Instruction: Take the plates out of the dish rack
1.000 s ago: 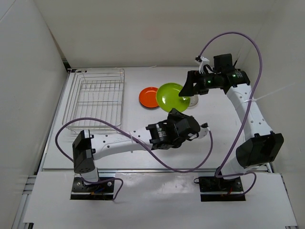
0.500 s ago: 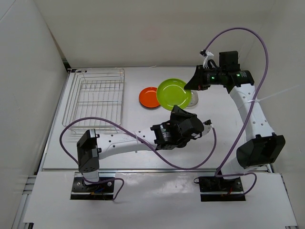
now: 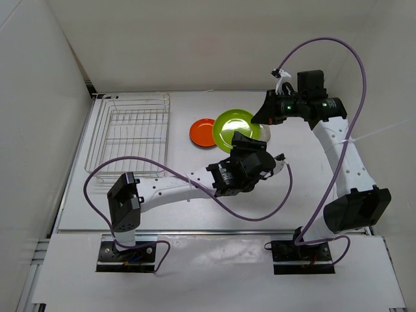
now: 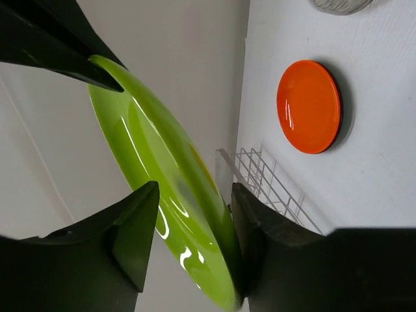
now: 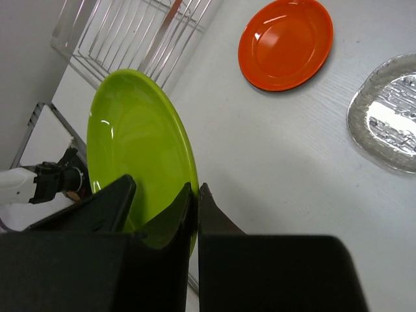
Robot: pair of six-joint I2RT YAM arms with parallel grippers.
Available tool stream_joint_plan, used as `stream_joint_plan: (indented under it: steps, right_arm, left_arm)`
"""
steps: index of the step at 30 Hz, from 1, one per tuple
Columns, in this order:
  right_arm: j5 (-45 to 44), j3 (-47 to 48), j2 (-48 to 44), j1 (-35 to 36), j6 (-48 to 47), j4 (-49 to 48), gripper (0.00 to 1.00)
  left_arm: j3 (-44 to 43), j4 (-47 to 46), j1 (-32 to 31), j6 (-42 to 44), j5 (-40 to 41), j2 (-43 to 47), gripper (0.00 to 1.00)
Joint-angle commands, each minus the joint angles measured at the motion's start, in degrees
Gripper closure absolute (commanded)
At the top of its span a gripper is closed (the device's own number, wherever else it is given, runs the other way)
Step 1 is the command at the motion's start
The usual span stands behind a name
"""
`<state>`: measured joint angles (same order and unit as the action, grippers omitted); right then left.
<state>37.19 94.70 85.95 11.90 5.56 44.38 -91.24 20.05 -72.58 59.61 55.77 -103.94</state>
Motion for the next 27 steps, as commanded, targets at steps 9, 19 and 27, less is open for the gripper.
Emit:
stream_joint_plan:
  steps: [9,19,27]
  right_arm:
    - [-24.33,-0.92,0.17,-4.07,13.93,-6.50,1.00]
    - [-31.48,11.90,20.54,-6.10,16.76,-7.20,1.00]
    - [-28.22,22.54,33.82,-0.57,13.69,-6.41,1.00]
  left_arm:
    - [-3.67,16.58,-0.29,-9.50,-5.30,3.12,0.00]
    - [-12.73,30.66,17.06,-23.31,-17.00,7.96,0.00]
    - [-26.35,38.30,47.06,-40.00,-39.13,5.33,0.00]
